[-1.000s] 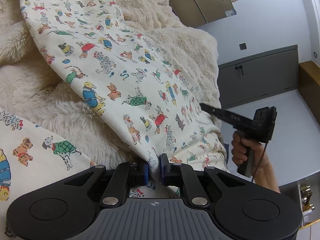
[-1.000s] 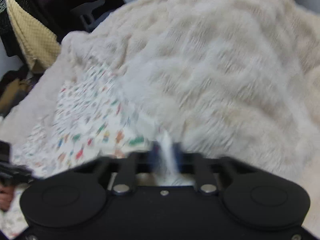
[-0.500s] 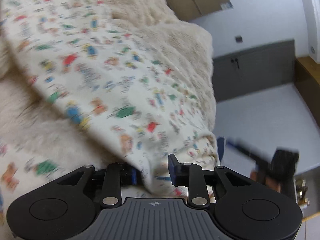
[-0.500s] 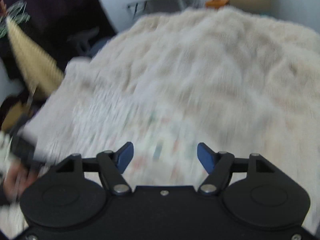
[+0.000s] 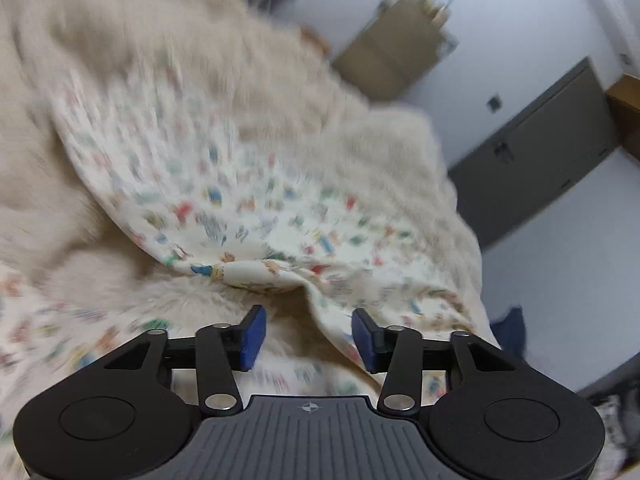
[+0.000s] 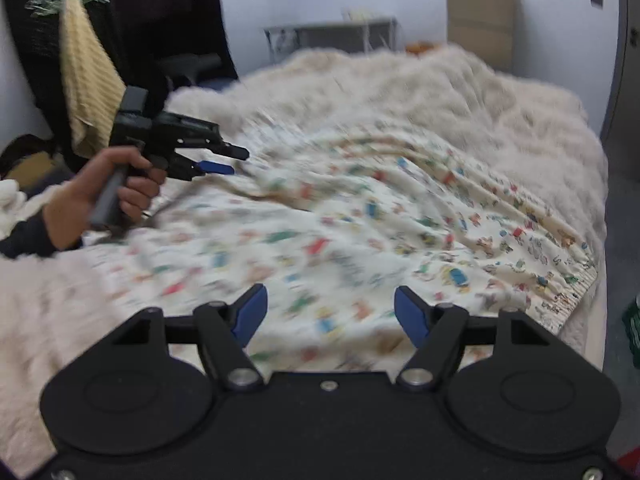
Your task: Fold clothes
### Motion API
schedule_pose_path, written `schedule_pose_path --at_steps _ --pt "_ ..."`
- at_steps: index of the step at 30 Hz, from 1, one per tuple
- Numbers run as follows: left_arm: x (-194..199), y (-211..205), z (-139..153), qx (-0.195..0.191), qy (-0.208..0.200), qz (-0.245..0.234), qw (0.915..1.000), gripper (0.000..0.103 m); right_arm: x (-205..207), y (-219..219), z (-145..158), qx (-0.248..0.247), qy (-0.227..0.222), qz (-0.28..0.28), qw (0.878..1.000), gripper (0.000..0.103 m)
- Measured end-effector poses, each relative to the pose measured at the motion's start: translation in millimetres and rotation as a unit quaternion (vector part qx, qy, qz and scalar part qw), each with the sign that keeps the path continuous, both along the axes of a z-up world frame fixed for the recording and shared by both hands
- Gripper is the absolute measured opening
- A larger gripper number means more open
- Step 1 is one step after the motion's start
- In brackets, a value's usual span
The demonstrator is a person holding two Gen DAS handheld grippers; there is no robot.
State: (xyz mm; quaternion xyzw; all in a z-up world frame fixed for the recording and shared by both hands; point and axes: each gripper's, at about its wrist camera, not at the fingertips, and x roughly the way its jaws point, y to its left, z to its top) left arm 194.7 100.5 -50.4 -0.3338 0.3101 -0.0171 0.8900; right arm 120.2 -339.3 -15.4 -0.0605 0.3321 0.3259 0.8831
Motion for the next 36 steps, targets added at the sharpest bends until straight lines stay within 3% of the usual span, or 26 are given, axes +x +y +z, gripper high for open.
schedule_pose_path --at_steps 2,4,6,9,10,14,15,17,18,20,22,24,26,28,29,30,31,33,35,36 --pt "-53 -25 20 0.014 -0.05 0.011 0.9986 0.043 -22 8 3 -0.003 -0.021 0.03 0.999 0.069" --pt "-86 -47 27 0.023 -0.072 0.013 0.9971 0.043 -42 21 2 -0.03 -0.036 0.061 0.997 0.069" --pt "-108 -65 30 0.025 -0.079 -0.001 0.9966 0.043 -61 29 2 -0.053 -0.044 0.092 0.993 0.069" --pt "-137 -91 28 0.037 -0.077 -0.059 0.9946 0.043 -96 42 -2 -0.085 -0.045 0.189 0.977 0.066" --pt "-140 -98 24 0.035 -0.065 -0.082 0.9938 0.043 -102 44 -2 -0.088 -0.038 0.212 0.973 0.053" --pt "-142 -100 30 0.044 -0.066 -0.107 0.991 0.049 -112 53 -2 -0.09 -0.019 0.26 0.961 0.026" --pt "-143 -102 33 0.053 -0.075 -0.116 0.989 0.055 -113 54 -1 -0.092 -0.018 0.267 0.959 0.025" --pt "-143 -104 41 0.079 -0.097 -0.139 0.9824 0.059 -110 45 5 -0.096 -0.03 0.247 0.964 0.039" --pt "-140 -104 54 0.116 -0.121 -0.164 0.9721 0.06 -105 36 9 -0.097 -0.041 0.22 0.97 0.056" --pt "-140 -107 68 0.165 -0.141 -0.188 0.958 0.063 -95 18 18 -0.098 -0.061 0.167 0.979 0.06" --pt "-144 -108 86 0.276 -0.167 -0.229 0.9185 0.064 -89 12 22 -0.114 -0.089 0.126 0.982 0.06" --pt "-150 -108 88 0.346 -0.165 -0.276 0.8813 0.064 -89 19 18 -0.132 -0.115 0.13 0.976 0.06" --pt "-160 -109 82 0.402 -0.155 -0.324 0.8424 0.064 -92 27 7 -0.151 -0.134 0.157 0.967 0.06" --pt "-182 -106 67 0.449 -0.139 -0.379 0.7971 0.064 -91 43 -9 -0.189 -0.149 0.179 0.954 0.058" --pt "-191 -105 59 0.461 -0.134 -0.396 0.783 0.064 -90 48 -15 -0.202 -0.151 0.183 0.95 0.057" --pt "-193 -105 54 0.469 -0.132 -0.399 0.777 0.064 -87 53 -19 -0.212 -0.152 0.178 0.949 0.055" --pt "-197 -105 44 0.487 -0.128 -0.402 0.7646 0.064 -81 59 -25 -0.224 -0.153 0.171 0.947 0.055" --pt "-198 -106 31 0.515 -0.132 -0.389 0.7527 0.064 -75 67 -30 -0.234 -0.173 0.164 0.943 0.051" --pt "-197 -110 20 0.529 -0.138 -0.385 0.7437 0.06 -80 73 -34 -0.235 -0.202 0.16 0.937 0.035" --pt "-200 -112 19 0.531 -0.145 -0.397 0.734 0.05 -82 76 -37 -0.235 -0.218 0.157 0.934 0.032"
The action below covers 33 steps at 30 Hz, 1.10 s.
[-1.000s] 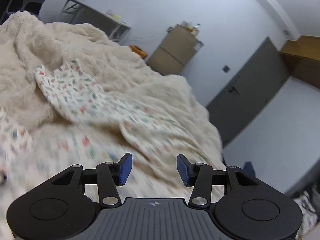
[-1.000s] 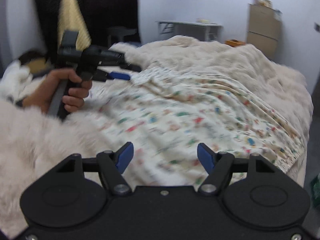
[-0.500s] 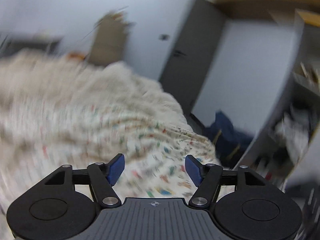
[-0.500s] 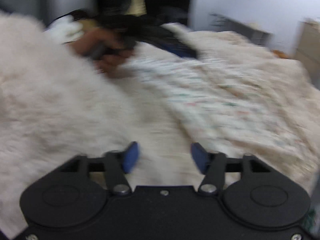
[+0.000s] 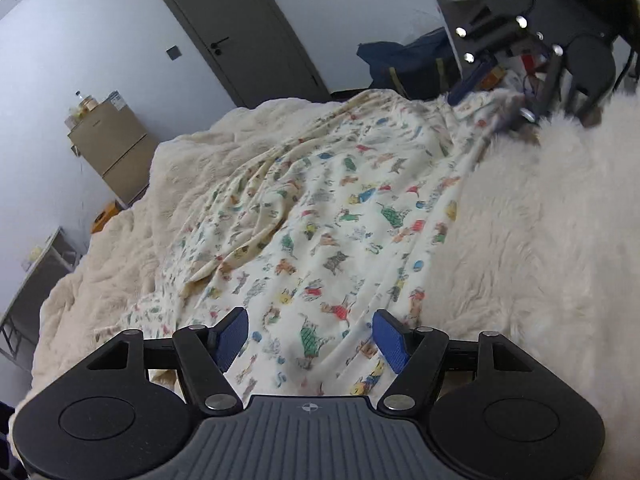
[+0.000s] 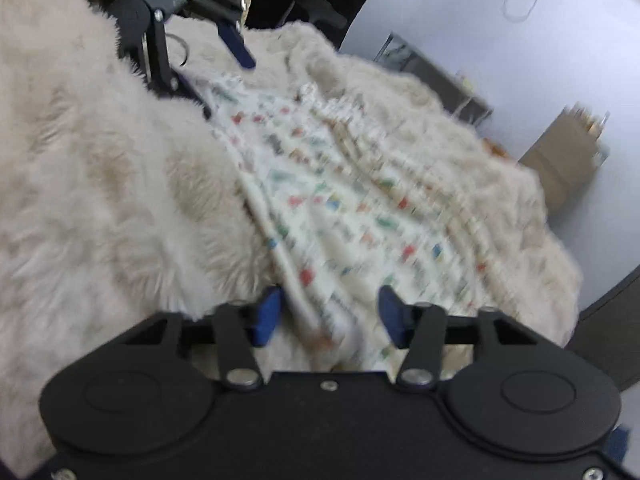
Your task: Fold clothes
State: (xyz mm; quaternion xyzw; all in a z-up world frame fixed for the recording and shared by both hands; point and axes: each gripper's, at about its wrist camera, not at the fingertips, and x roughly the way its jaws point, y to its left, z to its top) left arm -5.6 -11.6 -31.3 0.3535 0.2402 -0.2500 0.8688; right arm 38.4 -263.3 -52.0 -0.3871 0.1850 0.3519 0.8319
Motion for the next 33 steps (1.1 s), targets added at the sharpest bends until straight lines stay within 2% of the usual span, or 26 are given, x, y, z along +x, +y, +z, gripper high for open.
schedule_pose_path --at_steps 3,7,10,12,15,16,17,18,19,20,21,23,25,27,29,30,31,32,33 --pt "-17 -4 4 0.004 -0.005 -0.039 0.9992 0.049 -3 6 -6 -0.006 -0.008 0.011 1.0 0.031" --pt "-21 3 6 -0.007 0.022 -0.057 0.9981 0.049 -9 7 -11 -0.022 0.0 0.036 0.999 0.031" --pt "-21 4 4 -0.009 0.045 -0.076 0.9961 0.047 -4 4 -5 -0.002 -0.007 0.011 1.0 0.031" --pt "-23 2 2 -0.009 0.04 -0.083 0.9957 0.048 1 -1 2 0.02 -0.004 -0.006 1.0 0.031" --pt "-22 -4 -5 0.008 0.001 -0.075 0.9972 0.06 2 -4 4 0.026 0.005 -0.004 1.0 0.031" --pt "-16 -8 -8 0.019 -0.021 -0.047 0.9985 0.05 -1 -3 2 0.018 0.007 0.004 1.0 0.03" --pt "-11 -10 -9 0.021 -0.025 -0.031 0.999 0.039 -5 -2 0 0.009 0.008 0.013 1.0 0.03" --pt "-3 -12 -10 0.02 -0.03 -0.008 0.9993 0.009 -8 0 -3 -0.004 0.012 0.026 1.0 0.026" --pt "3 -15 -11 0.02 -0.033 0.011 0.9992 0.002 -11 2 -5 -0.013 0.019 0.037 0.999 0.014" --pt "5 -16 -10 0.018 -0.031 0.013 0.9993 0.002 -12 2 -5 -0.016 0.024 0.041 0.999 0.009" --pt "4 -17 -8 0.016 -0.033 0.009 0.9993 0.002 -13 1 -4 -0.018 0.027 0.042 0.999 0.008" --pt "-5 -16 1 0.011 -0.036 -0.013 0.9992 0.001 -17 -5 1 -0.018 0.029 0.044 0.998 0.006" --pt "-17 -7 21 -0.027 -0.007 -0.043 0.9987 0.001 -23 -13 10 -0.011 0.028 0.047 0.998 0.005" --pt "-30 2 37 -0.046 0.016 -0.07 0.9964 0.001 -38 -26 26 -0.003 0.043 0.064 0.997 0.005" --pt "-38 0 36 -0.032 0.029 -0.091 0.9949 0.004 -56 -32 37 -0.006 0.07 0.091 0.993 0.005" --pt "-40 -1 32 -0.025 0.032 -0.092 0.9949 0.01 -59 -32 36 -0.01 0.079 0.096 0.992 0.007" --pt "-37 0 30 -0.031 0.043 -0.085 0.9949 0.02 -60 -30 34 -0.014 0.086 0.099 0.991 0.014" --pt "-34 3 29 -0.041 0.056 -0.078 0.9945 0.026 -61 -29 33 -0.018 0.093 0.102 0.99 0.019" --pt "-27 11 30 -0.06 0.074 -0.062 0.9935 0.041 -60 -29 32 -0.019 0.099 0.103 0.99 0.024"
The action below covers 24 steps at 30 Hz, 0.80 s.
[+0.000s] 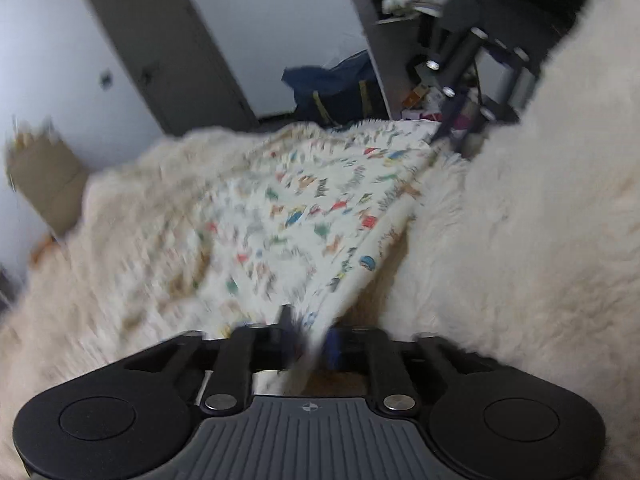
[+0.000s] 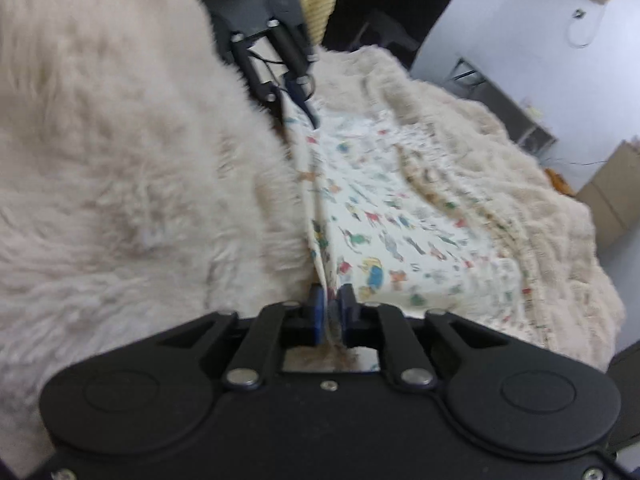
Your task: Fold clothes
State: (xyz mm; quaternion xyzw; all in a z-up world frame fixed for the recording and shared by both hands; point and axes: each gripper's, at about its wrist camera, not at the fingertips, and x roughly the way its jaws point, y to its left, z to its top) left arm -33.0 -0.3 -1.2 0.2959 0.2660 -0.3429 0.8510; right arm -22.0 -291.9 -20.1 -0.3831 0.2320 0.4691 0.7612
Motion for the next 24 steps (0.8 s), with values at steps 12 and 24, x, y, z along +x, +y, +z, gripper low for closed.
schedule_pose_path --at_steps 12,24 --pt "6 314 26 -0.248 0.014 0.518 0.8185 0.074 75 -140 39 0.296 0.124 -0.292 0.901 0.081" --pt "-41 420 -168 -0.542 0.239 0.563 0.576 0.032 117 -196 -29 0.355 0.288 -0.447 0.769 0.079"
